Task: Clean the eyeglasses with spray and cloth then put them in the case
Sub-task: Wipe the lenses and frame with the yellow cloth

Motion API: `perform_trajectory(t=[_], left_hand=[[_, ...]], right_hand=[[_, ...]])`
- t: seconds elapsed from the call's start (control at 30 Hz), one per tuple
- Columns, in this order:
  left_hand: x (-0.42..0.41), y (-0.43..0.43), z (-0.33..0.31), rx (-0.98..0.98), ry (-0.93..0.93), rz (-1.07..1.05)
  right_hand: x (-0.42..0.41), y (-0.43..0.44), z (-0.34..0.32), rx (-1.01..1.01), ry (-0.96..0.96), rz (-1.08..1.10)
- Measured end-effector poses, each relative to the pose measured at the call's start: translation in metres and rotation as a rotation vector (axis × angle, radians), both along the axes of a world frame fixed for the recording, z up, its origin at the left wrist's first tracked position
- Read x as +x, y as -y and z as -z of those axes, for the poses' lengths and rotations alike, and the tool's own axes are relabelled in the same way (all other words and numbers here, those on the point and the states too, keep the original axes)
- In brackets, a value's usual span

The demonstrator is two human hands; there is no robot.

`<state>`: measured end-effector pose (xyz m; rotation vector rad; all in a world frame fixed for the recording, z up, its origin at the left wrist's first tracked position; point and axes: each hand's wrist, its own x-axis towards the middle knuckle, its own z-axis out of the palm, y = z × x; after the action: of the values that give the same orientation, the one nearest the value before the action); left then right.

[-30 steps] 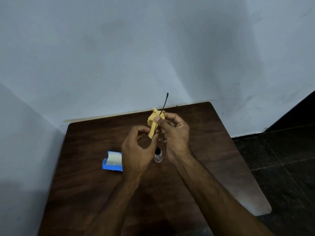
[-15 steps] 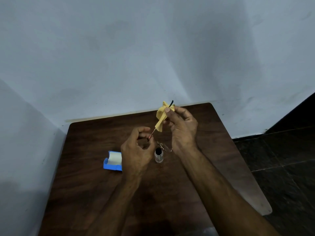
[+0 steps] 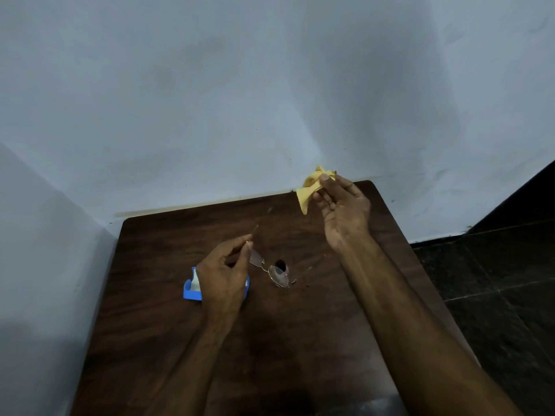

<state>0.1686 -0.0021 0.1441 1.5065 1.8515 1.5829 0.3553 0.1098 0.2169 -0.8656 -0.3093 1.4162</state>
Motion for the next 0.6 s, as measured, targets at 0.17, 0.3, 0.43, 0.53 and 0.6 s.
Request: perform_trajectory(t=[0.17, 0.3, 0.43, 0.53, 0.6], left_hand=[[-0.019, -0.016, -0.013, 0.007, 0.188, -0.126], [-0.031, -0.031, -0.023, 0.041, 0.249, -0.18], [-0.024, -0.042, -0.031, 0.068, 0.265, -0.19], [-0.014, -0.047, -0.033, 0.073, 0.306, -0.187], [-0.01, -0.049, -0.031, 0.078, 0.298, -0.184]], right_hand=[[0.02, 0.02, -0.002, 0.11, 0.002, -0.01], [0.024, 0.044, 0.015, 0.072, 0.007, -0.045], [0.003, 0.063, 0.045, -0.001, 0.047, -0.132], [-0.014, 0.07, 0.059, 0.005, 0.081, -0.197], [-0.021, 0.071, 0.066, 0.04, 0.1, -0.229]])
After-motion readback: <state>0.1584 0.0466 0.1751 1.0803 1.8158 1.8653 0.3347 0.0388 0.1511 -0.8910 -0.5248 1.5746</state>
